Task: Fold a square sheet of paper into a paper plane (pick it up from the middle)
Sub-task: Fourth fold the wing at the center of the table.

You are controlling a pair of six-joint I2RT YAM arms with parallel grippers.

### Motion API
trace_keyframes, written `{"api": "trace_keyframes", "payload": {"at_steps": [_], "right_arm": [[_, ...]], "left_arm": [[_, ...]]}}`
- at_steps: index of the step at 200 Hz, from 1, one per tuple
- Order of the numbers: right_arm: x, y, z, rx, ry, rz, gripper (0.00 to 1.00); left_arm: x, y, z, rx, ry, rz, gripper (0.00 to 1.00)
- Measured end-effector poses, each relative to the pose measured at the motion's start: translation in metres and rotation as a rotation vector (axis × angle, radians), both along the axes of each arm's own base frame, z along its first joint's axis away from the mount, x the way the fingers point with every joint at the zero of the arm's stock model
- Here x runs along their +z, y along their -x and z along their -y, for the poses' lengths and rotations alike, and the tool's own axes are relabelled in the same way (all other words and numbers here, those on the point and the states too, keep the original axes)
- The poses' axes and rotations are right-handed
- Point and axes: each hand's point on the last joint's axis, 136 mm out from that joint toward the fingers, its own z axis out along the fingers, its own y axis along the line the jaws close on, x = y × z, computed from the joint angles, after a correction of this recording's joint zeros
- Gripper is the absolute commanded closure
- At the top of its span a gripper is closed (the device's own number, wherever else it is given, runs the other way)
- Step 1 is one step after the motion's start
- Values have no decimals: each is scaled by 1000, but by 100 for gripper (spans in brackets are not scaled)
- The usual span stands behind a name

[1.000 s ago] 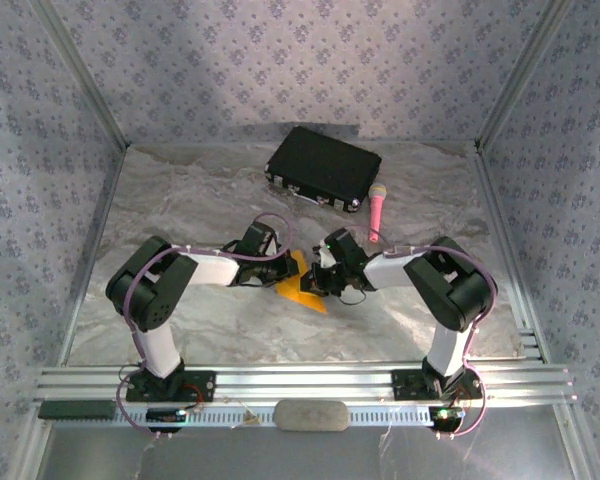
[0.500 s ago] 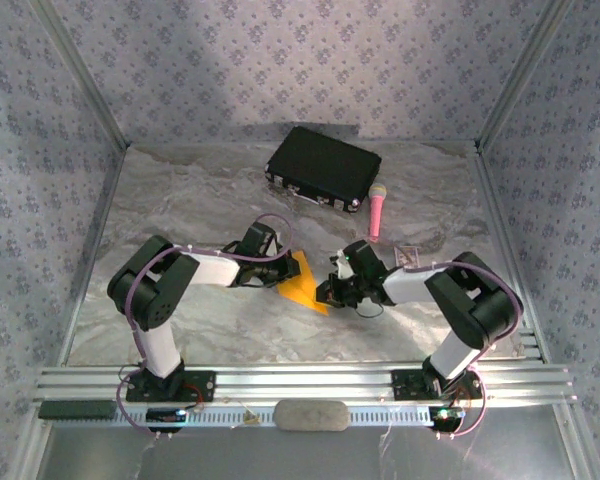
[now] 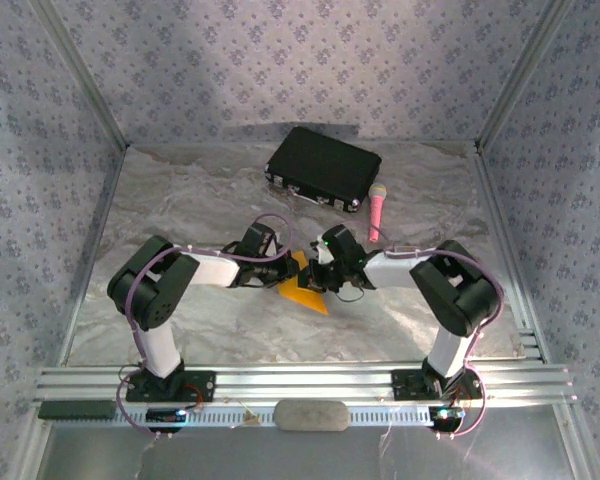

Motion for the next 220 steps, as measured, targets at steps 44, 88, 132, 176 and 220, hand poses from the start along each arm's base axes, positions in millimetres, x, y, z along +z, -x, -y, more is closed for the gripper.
{"api": "trace_keyframes", "payload": {"at_steps": [44, 88, 132, 176, 220], "right_arm": [[-14, 12, 10, -5, 14, -16, 100], [-8, 35, 30, -5, 20, -20, 100], [9, 37, 28, 26, -2, 7, 100], [-2, 41, 30, 48, 29, -17, 100], [-17, 42, 50, 15, 25, -45, 100]], "left_arm": [[0, 0, 0, 0, 2, 0, 100], [0, 0, 0, -4, 10, -5, 100], [0, 0, -1, -4, 12, -7, 100], [0, 0, -1, -4, 12, -7, 100], [0, 0, 0, -9, 17, -9, 100]]}}
